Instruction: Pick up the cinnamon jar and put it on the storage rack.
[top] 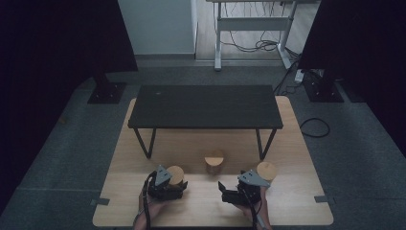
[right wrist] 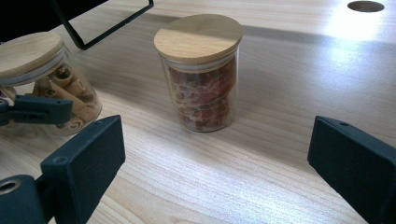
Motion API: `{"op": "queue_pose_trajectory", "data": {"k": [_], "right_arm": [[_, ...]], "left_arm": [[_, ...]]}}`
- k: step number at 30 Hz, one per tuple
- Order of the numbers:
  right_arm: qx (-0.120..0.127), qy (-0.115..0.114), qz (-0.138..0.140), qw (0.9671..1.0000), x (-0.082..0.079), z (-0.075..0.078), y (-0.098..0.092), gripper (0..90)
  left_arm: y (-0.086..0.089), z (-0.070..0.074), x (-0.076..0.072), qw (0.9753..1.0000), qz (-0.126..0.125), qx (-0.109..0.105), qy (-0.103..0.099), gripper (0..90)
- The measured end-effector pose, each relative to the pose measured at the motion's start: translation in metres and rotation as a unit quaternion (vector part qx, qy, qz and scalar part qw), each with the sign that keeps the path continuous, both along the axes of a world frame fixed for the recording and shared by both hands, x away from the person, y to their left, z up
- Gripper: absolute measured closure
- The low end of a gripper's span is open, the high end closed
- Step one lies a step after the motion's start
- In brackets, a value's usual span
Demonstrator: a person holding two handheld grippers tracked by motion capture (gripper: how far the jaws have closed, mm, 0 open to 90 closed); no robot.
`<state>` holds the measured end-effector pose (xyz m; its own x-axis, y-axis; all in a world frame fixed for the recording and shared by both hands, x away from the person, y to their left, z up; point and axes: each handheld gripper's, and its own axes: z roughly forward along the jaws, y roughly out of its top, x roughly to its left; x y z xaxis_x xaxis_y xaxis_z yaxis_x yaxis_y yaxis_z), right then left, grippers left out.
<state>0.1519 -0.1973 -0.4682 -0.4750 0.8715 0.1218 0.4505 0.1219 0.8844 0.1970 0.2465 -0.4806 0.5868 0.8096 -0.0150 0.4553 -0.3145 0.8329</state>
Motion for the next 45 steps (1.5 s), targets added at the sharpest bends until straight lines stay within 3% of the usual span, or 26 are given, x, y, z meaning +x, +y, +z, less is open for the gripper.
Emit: {"op": "queue_pose_trajectory", "data": {"k": [7,22,32,45], "right_arm": [[-0.003,0.000,-0.002,1.0000,0.000,0.000,0.000,3.4],[0.000,-0.001,-0.005,1.0000,0.001,-0.001,-0.002,3.6],[-0.003,0.001,-0.004,1.0000,0.001,-0.001,-0.001,3.5],[-0.006,-0.001,-0.005,1.0000,0.001,-0.001,0.000,3.5]], "left_arm": [[0.004,-0.001,0.001,0.9999,-0.013,0.004,-0.007,25.0],[0.006,0.000,0.001,0.9998,-0.016,0.008,-0.011,25.4],[0.017,0.010,-0.005,0.9995,-0.018,-0.007,-0.026,25.5],[0.022,0.026,-0.016,0.9991,0.002,-0.015,-0.039,25.5]]}}
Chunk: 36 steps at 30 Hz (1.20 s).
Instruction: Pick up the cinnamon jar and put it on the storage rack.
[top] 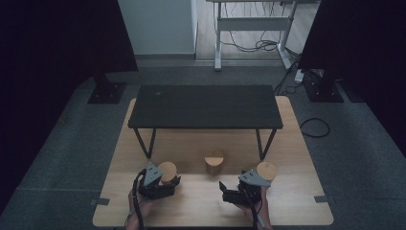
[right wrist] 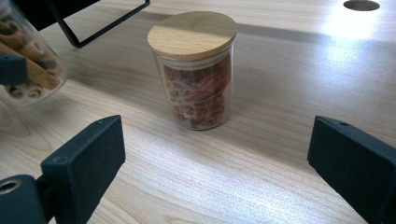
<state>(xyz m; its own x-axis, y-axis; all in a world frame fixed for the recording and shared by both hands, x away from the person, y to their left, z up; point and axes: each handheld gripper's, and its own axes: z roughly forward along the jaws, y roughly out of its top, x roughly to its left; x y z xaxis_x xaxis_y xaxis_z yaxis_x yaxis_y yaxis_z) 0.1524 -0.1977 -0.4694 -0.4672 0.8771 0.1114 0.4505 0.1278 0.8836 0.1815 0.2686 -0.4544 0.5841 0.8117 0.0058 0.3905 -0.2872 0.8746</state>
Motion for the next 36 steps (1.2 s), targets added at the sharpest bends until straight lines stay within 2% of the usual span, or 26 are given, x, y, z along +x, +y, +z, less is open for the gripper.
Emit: {"op": "queue_pose_trajectory", "data": {"k": [4,10,14,26,36], "right_arm": [[0.000,0.000,0.000,1.0000,0.000,0.000,0.000,3.5],[-0.002,0.000,0.002,1.0000,0.000,0.000,0.001,3.5],[-0.002,0.000,0.003,1.0000,0.000,0.000,0.001,3.4],[-0.006,0.002,0.009,0.9999,0.000,-0.001,0.004,3.3],[-0.005,0.003,0.008,1.0000,0.001,-0.001,0.003,3.2]], "left_arm": [[0.002,0.005,-0.003,1.0000,0.000,-0.001,-0.004,25.5],[0.002,0.016,-0.010,0.9998,0.000,0.003,-0.021,25.5],[0.004,0.020,-0.013,0.9996,-0.005,-0.003,-0.028,25.5],[0.010,0.029,-0.017,0.9993,-0.010,-0.017,-0.031,25.5],[0.013,0.035,-0.022,0.9987,-0.002,-0.027,-0.042,25.5]]}}
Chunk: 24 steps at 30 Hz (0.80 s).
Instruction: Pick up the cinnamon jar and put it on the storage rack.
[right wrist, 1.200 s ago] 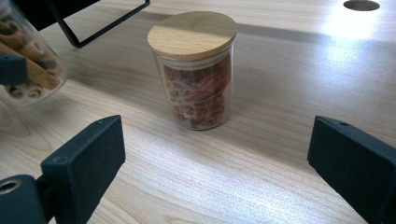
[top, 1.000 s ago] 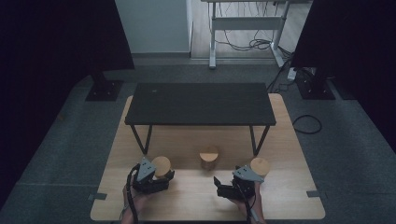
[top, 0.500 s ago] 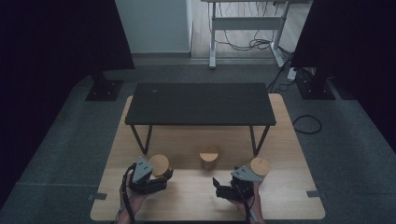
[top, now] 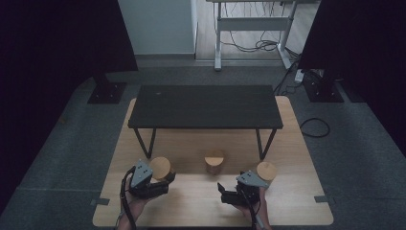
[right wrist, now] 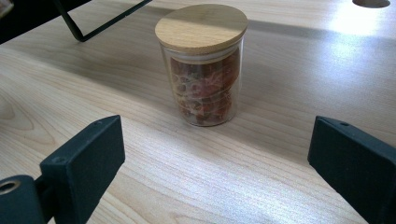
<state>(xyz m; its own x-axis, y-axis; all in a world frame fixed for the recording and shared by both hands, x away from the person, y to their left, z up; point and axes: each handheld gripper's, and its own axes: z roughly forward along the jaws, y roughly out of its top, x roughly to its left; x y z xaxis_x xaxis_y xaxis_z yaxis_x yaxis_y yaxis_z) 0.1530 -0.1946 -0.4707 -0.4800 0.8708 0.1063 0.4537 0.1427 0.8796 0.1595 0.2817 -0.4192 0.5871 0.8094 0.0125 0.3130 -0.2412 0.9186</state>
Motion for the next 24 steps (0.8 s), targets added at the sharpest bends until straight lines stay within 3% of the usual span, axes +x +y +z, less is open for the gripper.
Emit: {"op": "queue_pose_trajectory", "data": {"k": [24], "right_arm": [[0.001,0.000,0.000,1.0000,0.000,0.000,0.000,3.2]], "left_arm": [[-0.002,0.011,0.004,1.0000,-0.006,0.001,0.003,25.5]]}}
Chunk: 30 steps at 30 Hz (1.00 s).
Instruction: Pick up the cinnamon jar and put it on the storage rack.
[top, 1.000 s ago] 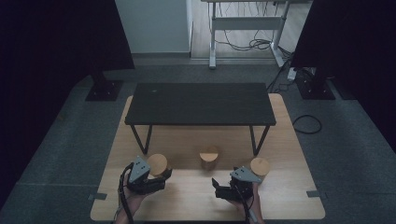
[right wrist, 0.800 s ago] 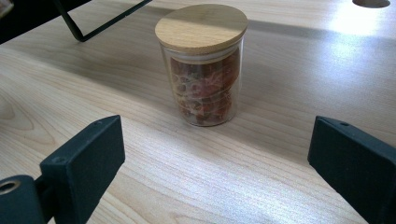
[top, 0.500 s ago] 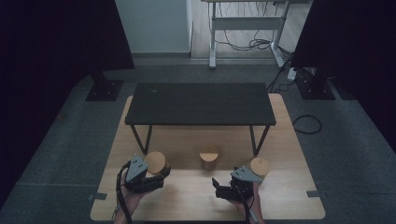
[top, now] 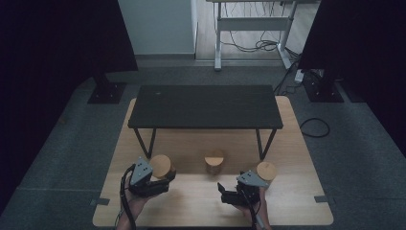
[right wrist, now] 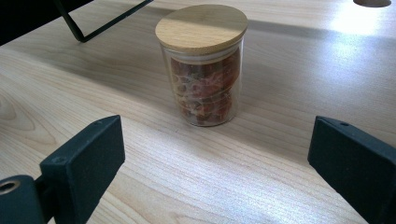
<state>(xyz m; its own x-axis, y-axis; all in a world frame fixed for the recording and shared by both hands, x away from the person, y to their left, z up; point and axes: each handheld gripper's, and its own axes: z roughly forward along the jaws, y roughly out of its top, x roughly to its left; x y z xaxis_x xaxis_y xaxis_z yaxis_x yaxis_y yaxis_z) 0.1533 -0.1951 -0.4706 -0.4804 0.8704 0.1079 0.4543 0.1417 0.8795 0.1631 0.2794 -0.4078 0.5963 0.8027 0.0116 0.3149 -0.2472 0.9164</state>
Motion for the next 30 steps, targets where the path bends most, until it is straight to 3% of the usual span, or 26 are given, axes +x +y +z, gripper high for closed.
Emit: {"op": "queue_pose_trajectory", "data": {"k": [17,30], "right_arm": [[0.001,-0.003,-0.001,1.0000,-0.001,-0.001,0.000,3.1],[-0.001,-0.004,0.001,1.0000,-0.001,-0.001,0.000,2.9]], "left_arm": [[0.000,0.015,0.007,0.9999,0.004,-0.001,-0.010,25.5],[-0.001,0.035,0.014,0.9998,0.004,0.002,-0.019,25.5]]}}
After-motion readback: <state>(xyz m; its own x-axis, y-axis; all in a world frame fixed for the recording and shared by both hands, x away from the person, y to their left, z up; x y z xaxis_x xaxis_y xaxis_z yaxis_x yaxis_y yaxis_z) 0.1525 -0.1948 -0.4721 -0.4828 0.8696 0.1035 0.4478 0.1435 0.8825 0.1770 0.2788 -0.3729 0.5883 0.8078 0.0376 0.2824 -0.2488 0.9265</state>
